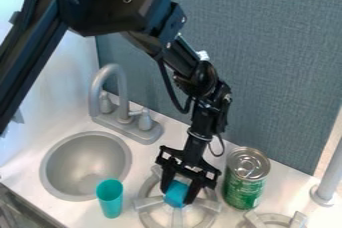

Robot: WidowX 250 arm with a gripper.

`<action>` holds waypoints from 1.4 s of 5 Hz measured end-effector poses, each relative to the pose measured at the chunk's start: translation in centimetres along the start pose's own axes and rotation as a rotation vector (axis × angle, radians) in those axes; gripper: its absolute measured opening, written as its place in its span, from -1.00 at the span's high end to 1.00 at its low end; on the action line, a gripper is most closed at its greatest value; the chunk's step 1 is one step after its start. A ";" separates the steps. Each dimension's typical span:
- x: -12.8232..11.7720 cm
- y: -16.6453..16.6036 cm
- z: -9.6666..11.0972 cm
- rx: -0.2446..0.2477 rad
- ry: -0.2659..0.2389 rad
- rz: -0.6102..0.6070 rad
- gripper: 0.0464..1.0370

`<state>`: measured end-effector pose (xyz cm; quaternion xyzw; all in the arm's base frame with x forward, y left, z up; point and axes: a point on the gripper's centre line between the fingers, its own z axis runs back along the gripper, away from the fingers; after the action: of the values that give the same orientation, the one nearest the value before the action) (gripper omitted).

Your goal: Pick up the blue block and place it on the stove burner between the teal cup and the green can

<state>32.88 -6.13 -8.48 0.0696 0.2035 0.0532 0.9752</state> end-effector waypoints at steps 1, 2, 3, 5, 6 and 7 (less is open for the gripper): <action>0.0 -0.3 0.0 -0.018 0.001 0.009 -0.33; -0.9 0.4 0.3 -0.034 -0.020 0.052 -0.89; -2.8 1.3 3.6 -0.083 -0.126 0.080 -0.94; -6.4 4.5 5.8 -0.066 -0.206 0.131 -0.93; -8.1 6.9 5.1 0.016 -0.234 0.104 -0.93; -8.2 9.3 4.0 0.032 -0.255 0.109 -0.93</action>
<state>26.30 1.51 -0.17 0.1021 0.0746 0.0935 0.9876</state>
